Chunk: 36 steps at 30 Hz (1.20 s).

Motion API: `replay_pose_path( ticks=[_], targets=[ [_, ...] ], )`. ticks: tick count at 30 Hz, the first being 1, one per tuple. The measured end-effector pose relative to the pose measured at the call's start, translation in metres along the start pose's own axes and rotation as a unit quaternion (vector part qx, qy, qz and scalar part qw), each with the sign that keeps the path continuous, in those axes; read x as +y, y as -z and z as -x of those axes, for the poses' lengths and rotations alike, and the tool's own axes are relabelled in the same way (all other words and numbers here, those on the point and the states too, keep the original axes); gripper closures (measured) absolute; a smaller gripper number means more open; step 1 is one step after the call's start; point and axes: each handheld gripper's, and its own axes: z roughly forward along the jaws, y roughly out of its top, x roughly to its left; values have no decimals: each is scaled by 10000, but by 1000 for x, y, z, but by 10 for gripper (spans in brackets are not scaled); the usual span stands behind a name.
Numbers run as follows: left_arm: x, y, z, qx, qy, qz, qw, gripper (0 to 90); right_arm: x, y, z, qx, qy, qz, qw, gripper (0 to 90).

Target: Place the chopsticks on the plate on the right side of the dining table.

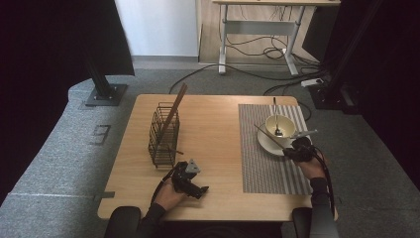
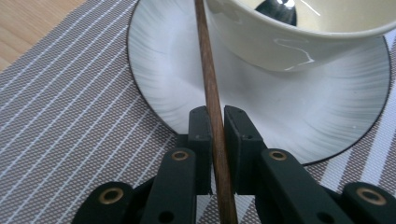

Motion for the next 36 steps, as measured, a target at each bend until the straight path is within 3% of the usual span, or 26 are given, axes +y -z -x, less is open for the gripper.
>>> replay_pose_path(
  ticks=[13,20,24,36],
  targets=[
    [0,0,1,-63,-42,-8,10000,0,-2,-4,5,-274,-80,22,9996,701],
    [0,0,1,-71,-51,-6,10000,0,-3,-1,6,-226,-219,151,9994,648],
    [0,0,1,-71,-52,-6,10000,0,-3,6,6,-162,-292,333,9989,547],
    [0,0,2,-88,-64,-3,9999,0,-4,13,-4,468,-130,522,9975,179]
  ],
)
